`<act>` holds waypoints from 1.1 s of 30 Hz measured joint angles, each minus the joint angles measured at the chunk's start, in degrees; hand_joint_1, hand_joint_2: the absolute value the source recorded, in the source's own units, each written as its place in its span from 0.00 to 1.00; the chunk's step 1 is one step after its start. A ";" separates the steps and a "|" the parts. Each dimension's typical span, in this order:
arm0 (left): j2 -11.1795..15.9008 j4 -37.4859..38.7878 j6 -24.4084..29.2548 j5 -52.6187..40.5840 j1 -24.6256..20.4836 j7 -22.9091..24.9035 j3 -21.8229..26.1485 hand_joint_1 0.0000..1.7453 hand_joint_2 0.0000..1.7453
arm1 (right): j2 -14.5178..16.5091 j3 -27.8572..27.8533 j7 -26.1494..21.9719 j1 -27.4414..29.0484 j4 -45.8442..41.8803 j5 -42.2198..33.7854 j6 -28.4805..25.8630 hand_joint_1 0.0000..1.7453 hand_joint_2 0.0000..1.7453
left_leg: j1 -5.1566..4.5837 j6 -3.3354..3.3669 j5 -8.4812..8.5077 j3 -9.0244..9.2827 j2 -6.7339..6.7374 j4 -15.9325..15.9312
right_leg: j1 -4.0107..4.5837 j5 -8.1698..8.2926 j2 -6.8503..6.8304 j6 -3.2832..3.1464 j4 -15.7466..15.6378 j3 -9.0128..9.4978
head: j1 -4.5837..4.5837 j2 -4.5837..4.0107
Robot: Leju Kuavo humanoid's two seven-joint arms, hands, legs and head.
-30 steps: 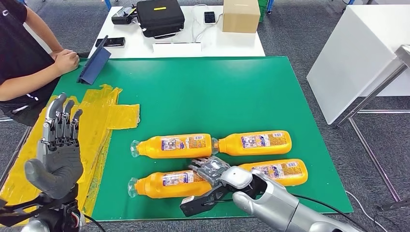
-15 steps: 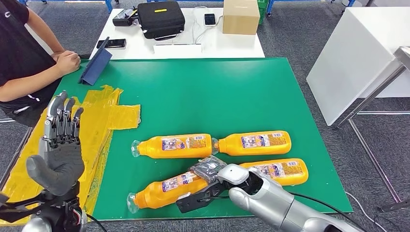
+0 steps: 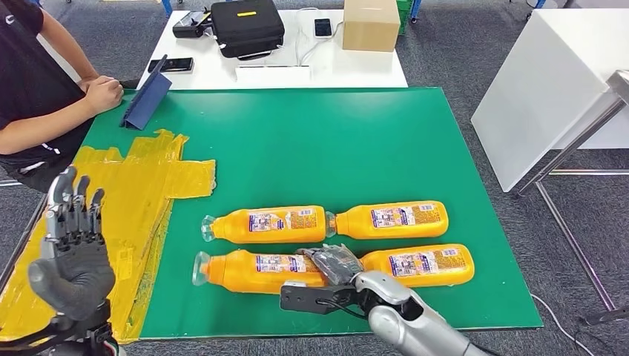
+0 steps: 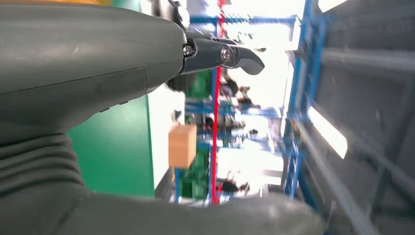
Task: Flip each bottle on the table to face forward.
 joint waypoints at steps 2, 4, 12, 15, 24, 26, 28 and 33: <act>-0.21 -0.89 -0.53 2.30 2.20 0.90 1.15 0.00 1.00 | -0.19 -4.02 -0.69 4.56 -6.20 -1.13 -3.26 1.00 1.00 | -0.01 0.00 0.00 -0.15 0.01 0.00 | 0.00 0.00 0.00 0.00 0.00 -0.16 | -0.02 0.00; -0.45 -1.39 -2.30 5.70 4.06 2.36 1.99 0.00 1.00 | -0.41 -7.62 -1.42 8.03 -12.30 -2.15 -5.08 1.00 1.00 | 0.00 0.00 -0.01 -0.23 0.01 0.00 | 0.00 0.00 0.00 0.00 0.00 -0.24 | -0.01 0.00; -1.95 -1.53 -6.88 13.16 7.35 6.20 4.60 0.00 1.00 | -0.56 -16.29 -4.39 15.02 -27.94 -3.65 -6.95 1.00 1.00 | 0.00 0.00 -0.02 -0.26 0.02 0.00 | 0.00 0.00 0.01 0.00 -0.01 -0.28 | -0.01 0.00; -2.13 -1.46 -8.53 16.25 7.54 8.42 4.79 0.00 1.00 | -0.23 -17.36 -5.24 15.66 -29.70 -4.17 -7.72 1.00 1.00 | 0.00 0.01 -0.01 -0.24 0.03 0.00 | 0.00 0.00 0.01 0.00 -0.01 -0.27 | 0.00 0.00; -0.91 1.12 -16.44 26.81 7.86 14.31 1.94 0.00 1.00 | 2.13 -17.79 -5.18 13.45 -29.18 -7.64 -7.91 1.00 1.00 | 0.00 0.02 0.01 -0.24 0.03 0.00 | 0.00 0.01 0.01 0.00 0.00 -0.26 | 0.00 0.00; -0.66 1.51 -16.49 27.03 7.85 14.38 1.36 0.00 1.00 | 2.03 -17.94 -5.29 12.80 -28.66 -8.18 -7.85 1.00 1.00 | -0.01 0.02 0.02 -0.24 0.02 0.00 | -0.01 0.01 0.00 0.00 0.00 -0.26 | 0.01 0.00; -0.37 1.79 -16.71 27.31 7.82 14.52 0.90 0.00 1.00 | 1.97 -17.96 -5.34 12.42 -28.24 -8.32 -7.62 1.00 1.00 | -0.01 0.02 0.02 -0.25 0.02 0.00 | -0.01 0.01 0.00 0.00 0.00 -0.26 | -0.01 0.00; 1.11 2.43 -19.04 29.00 7.05 15.12 -1.91 0.00 1.00 | 1.86 -16.80 -5.36 10.35 -26.40 -8.60 -5.40 1.00 1.00 | 0.00 0.02 0.02 -0.25 0.03 0.00 | 0.00 0.02 0.01 0.00 0.00 -0.26 | -0.01 0.00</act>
